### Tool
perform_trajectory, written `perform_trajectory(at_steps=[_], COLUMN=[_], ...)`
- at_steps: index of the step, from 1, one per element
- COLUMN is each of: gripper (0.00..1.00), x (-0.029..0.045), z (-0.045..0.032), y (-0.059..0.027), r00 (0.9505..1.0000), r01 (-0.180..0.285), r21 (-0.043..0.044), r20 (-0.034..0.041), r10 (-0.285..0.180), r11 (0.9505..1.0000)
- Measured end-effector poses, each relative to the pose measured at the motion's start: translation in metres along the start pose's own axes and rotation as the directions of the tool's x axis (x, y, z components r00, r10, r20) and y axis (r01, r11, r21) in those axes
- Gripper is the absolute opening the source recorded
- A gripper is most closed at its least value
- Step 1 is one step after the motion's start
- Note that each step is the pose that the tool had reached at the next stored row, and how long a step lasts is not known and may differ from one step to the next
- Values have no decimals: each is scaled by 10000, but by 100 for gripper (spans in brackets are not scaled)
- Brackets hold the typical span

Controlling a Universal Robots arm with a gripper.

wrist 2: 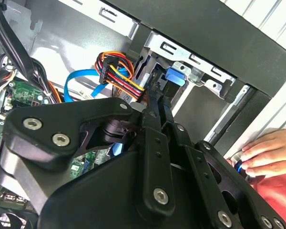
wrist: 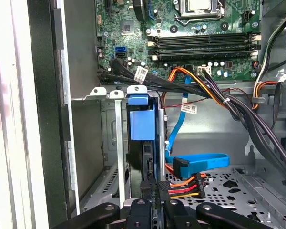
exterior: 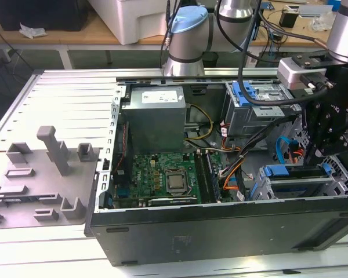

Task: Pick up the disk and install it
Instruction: 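Insert the first disk wire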

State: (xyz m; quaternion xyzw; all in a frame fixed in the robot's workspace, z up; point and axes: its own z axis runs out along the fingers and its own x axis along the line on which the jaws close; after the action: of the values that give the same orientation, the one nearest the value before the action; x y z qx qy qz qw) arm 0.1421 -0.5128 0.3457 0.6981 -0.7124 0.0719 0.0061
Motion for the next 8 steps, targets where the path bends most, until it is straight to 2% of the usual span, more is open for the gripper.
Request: perform_trajectory(at_steps=[8], gripper=[17], x=[1], z=[0], y=[0], r00=[10000], r01=[0], r21=[0], r20=[5], r10=[0], r11=[10000])
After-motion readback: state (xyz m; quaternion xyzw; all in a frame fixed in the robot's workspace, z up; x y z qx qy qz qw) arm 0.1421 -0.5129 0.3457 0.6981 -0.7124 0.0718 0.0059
